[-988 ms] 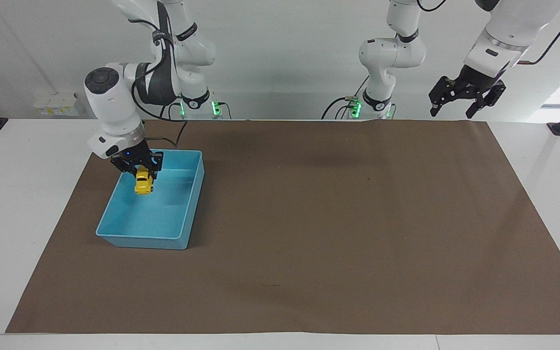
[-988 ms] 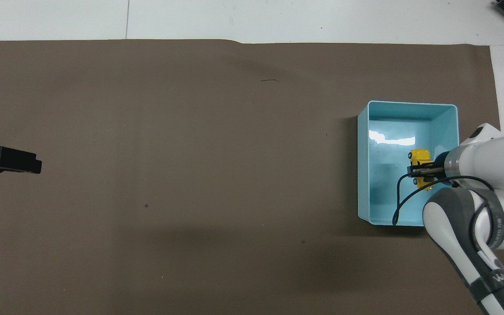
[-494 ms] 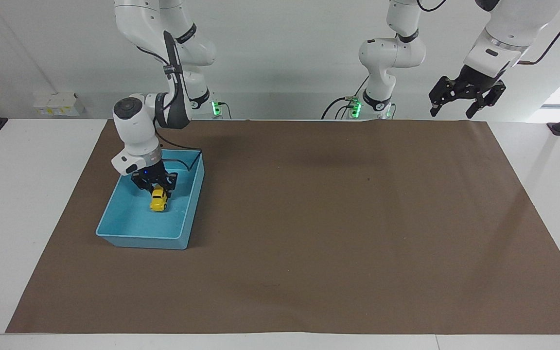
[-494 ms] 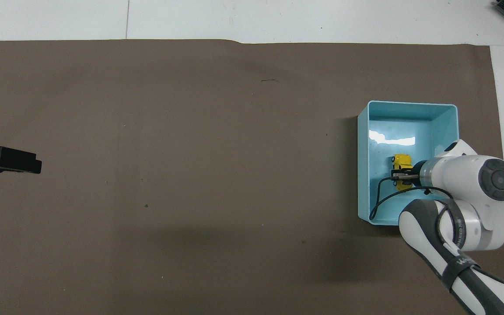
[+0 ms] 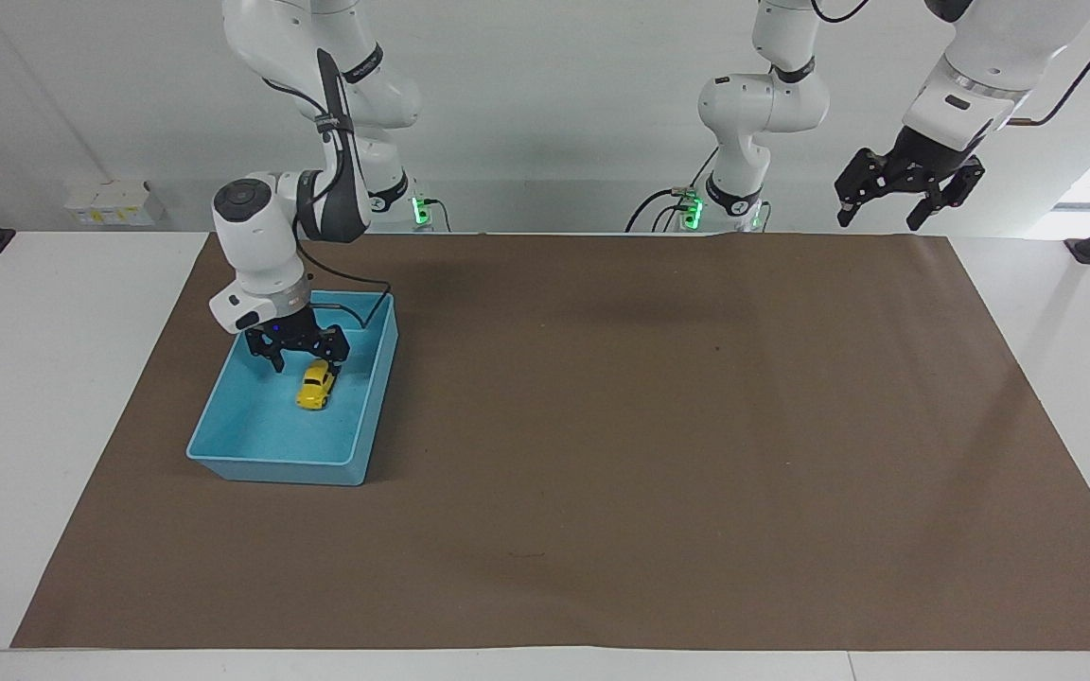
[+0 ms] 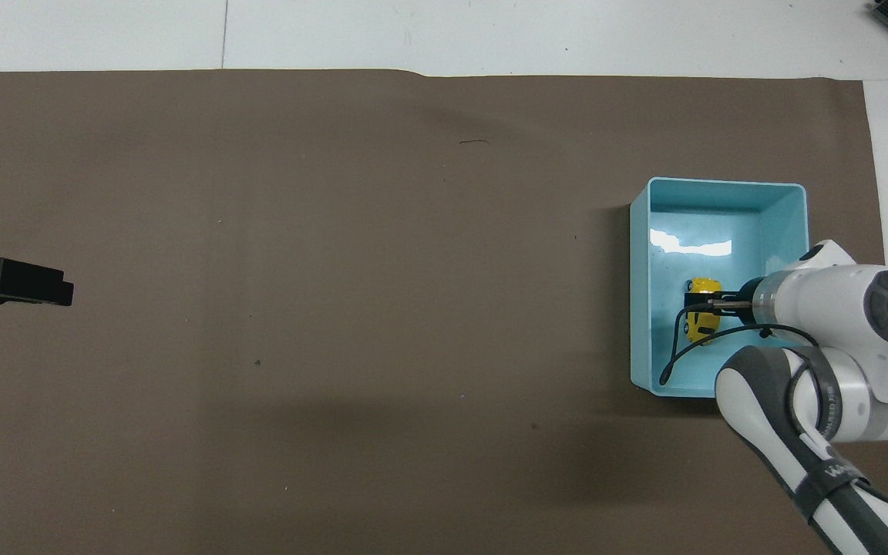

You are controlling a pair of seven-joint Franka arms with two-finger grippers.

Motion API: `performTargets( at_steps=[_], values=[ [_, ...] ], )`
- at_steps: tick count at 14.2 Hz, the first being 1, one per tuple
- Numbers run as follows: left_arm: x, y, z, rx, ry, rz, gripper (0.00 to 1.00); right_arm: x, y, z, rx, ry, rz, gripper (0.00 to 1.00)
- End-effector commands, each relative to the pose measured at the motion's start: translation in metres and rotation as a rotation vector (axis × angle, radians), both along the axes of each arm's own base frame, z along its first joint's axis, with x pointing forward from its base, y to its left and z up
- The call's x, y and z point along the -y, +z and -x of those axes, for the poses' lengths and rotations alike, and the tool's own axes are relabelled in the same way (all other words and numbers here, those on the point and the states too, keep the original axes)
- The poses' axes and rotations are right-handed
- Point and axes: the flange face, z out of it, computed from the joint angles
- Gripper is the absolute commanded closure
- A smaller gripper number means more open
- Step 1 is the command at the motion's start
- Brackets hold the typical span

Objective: Wind up and store yellow beetle car

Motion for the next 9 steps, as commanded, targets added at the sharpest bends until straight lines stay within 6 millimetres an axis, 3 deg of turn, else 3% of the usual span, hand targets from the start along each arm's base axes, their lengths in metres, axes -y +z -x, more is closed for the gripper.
performTargets(
  at_steps=[1,7,9],
  values=[
    [-0.005,0.003,0.002,-0.001,0.011,-0.007,0.00,0.004,0.047,-0.009,-0.031,-0.041,-0.012,0.00],
    [-0.005,0.003,0.002,0.000,0.011,-0.007,0.00,0.015,0.179,-0.020,-0.061,-0.088,-0.005,0.00],
    [-0.005,0.003,0.003,0.001,0.011,-0.007,0.00,0.015,0.210,-0.020,-0.073,-0.091,-0.004,0.00]
  ],
)
